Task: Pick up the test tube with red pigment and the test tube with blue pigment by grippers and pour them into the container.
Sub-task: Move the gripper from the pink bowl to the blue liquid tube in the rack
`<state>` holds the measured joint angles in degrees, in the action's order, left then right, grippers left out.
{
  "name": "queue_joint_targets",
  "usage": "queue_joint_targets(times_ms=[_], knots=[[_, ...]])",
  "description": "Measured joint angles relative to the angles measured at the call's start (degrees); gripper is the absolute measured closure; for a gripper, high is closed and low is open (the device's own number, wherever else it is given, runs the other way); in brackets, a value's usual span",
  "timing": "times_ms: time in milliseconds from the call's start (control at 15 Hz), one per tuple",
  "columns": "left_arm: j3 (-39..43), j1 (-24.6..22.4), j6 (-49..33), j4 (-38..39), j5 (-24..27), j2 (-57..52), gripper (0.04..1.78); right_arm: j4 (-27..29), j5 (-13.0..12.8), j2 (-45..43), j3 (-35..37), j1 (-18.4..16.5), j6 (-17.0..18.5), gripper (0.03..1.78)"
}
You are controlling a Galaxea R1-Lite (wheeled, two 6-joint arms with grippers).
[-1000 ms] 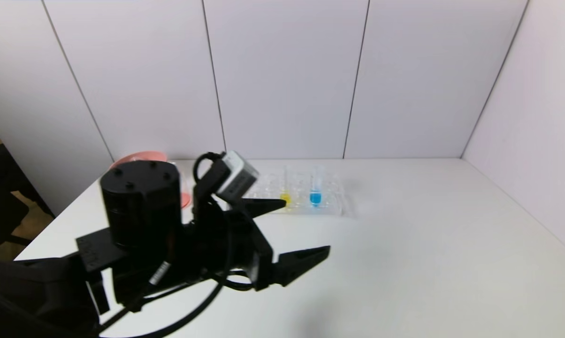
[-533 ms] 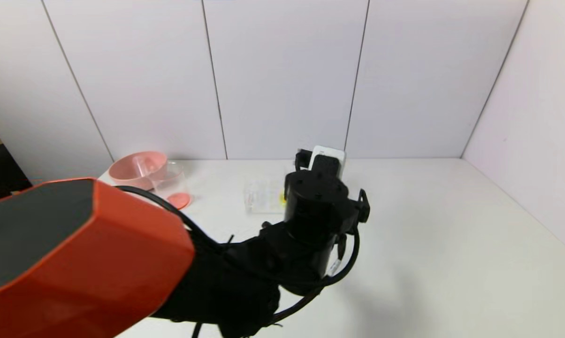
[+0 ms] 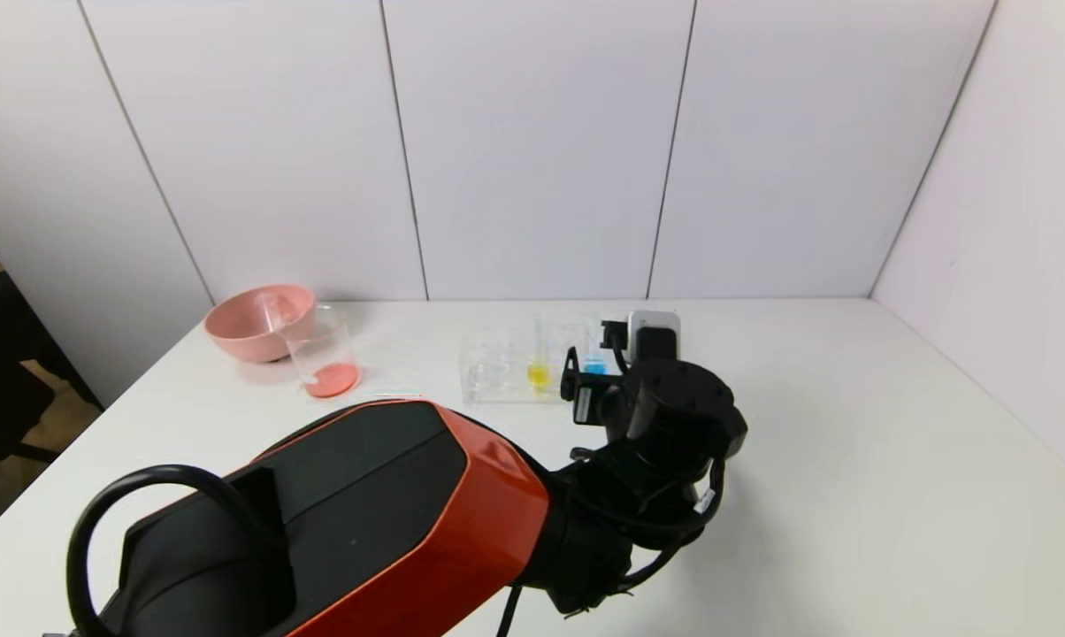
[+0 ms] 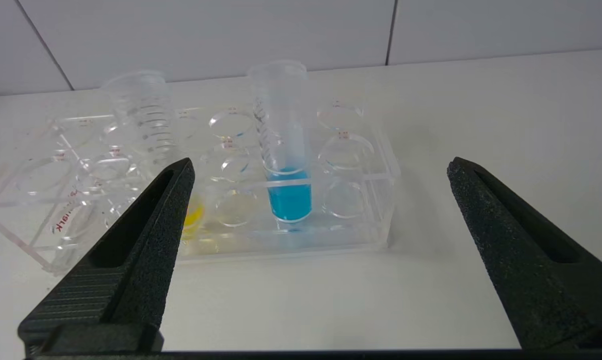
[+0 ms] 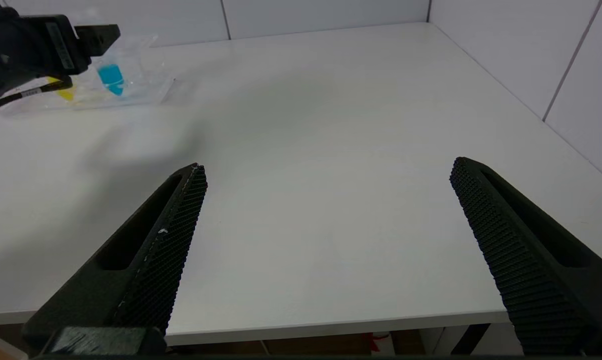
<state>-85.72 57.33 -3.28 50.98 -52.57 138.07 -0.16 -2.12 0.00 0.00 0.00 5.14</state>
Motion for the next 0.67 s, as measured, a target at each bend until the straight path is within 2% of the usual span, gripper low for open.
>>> queue_joint_targets(times_ms=[267,667], knots=[[-5.8,-1.9,0.3,-0.1,0.5,3.9,0.06,0.0,0.0,0.0,0.0,0.0,0.0,0.04],[-17.5,-5.9,0.2,-5.9,4.3,9.7,0.06,0.0,0.0,0.0,0.0,0.0,0.0,0.04]])
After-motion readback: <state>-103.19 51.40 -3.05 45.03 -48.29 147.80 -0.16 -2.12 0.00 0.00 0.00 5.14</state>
